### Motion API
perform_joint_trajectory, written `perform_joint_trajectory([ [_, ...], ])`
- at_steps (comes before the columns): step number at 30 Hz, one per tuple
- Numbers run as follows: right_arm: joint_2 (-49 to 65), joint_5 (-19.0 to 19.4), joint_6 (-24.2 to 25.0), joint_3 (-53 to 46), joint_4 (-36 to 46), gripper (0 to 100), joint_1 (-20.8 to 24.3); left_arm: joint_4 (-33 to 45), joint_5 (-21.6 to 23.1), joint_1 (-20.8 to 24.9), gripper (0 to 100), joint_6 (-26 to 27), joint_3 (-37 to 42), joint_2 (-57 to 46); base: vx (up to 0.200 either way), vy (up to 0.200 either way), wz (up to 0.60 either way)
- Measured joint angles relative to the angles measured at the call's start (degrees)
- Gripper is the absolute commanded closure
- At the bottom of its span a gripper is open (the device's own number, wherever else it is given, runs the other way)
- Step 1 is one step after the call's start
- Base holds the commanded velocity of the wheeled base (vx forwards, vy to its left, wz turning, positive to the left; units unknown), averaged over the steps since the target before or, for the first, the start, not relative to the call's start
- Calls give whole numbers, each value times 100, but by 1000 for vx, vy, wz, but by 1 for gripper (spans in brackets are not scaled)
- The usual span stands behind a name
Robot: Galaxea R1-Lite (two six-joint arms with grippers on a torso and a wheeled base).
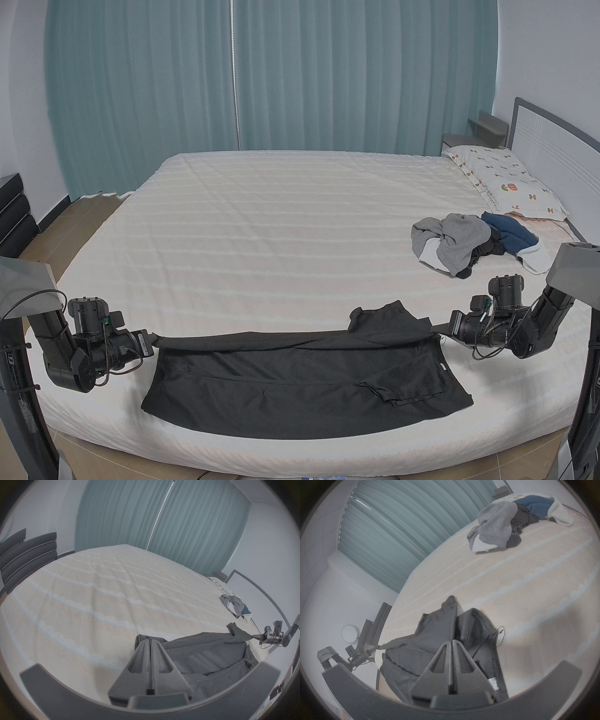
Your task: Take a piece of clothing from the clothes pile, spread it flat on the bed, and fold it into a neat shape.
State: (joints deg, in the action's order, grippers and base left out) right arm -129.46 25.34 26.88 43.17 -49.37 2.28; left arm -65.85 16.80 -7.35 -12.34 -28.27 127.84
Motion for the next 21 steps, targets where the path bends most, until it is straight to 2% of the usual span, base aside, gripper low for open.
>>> perform_joint_trajectory([
  [6,201,251,-9,-729,-829,100,-154,-701,189,-96,100,24,479,2,0,0,0],
  [13,171,345,-184,-1414,-1432,100,-346,-901,347,-207,100,84,969,27,0,0,0],
  [21,50,418,-535,-2052,-1946,100,-447,-1133,449,-350,100,453,1435,145,0,0,0],
])
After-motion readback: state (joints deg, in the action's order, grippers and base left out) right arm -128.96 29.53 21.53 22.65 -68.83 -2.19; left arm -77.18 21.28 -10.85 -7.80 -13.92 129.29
